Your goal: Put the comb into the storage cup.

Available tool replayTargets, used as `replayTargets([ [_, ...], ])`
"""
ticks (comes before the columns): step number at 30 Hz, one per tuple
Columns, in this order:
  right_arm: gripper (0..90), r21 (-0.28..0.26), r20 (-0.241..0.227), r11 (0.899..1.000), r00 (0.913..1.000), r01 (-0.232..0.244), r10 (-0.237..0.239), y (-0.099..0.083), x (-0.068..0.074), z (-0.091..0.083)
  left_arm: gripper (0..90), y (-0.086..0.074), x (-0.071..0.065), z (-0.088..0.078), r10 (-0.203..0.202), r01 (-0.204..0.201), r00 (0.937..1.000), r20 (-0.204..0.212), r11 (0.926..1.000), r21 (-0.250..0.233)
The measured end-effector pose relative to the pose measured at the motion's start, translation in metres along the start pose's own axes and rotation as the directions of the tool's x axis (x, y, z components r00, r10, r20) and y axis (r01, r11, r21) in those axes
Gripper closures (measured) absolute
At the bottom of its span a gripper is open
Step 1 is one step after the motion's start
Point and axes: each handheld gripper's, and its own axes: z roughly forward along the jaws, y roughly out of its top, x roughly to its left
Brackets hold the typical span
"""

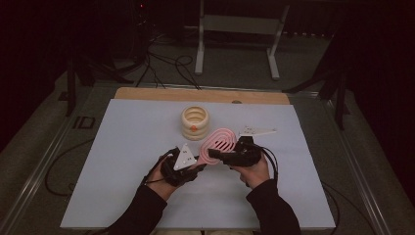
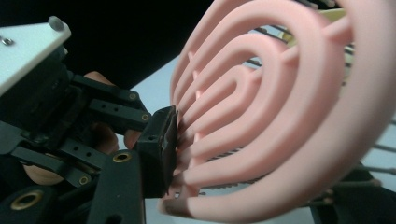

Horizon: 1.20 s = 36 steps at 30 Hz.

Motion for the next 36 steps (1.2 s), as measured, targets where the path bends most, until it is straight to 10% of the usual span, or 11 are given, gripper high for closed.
replayTargets([
  [36, 63.3, -0.034, -0.091, 0.997, 0.9939, -0.065, 0.062, 0.004, 0.008, 0.001, 70.9, -0.003, 0.001, 0.002, -0.012, 0.012, 0.9997, 0.022, 0.9999, -0.008],
])
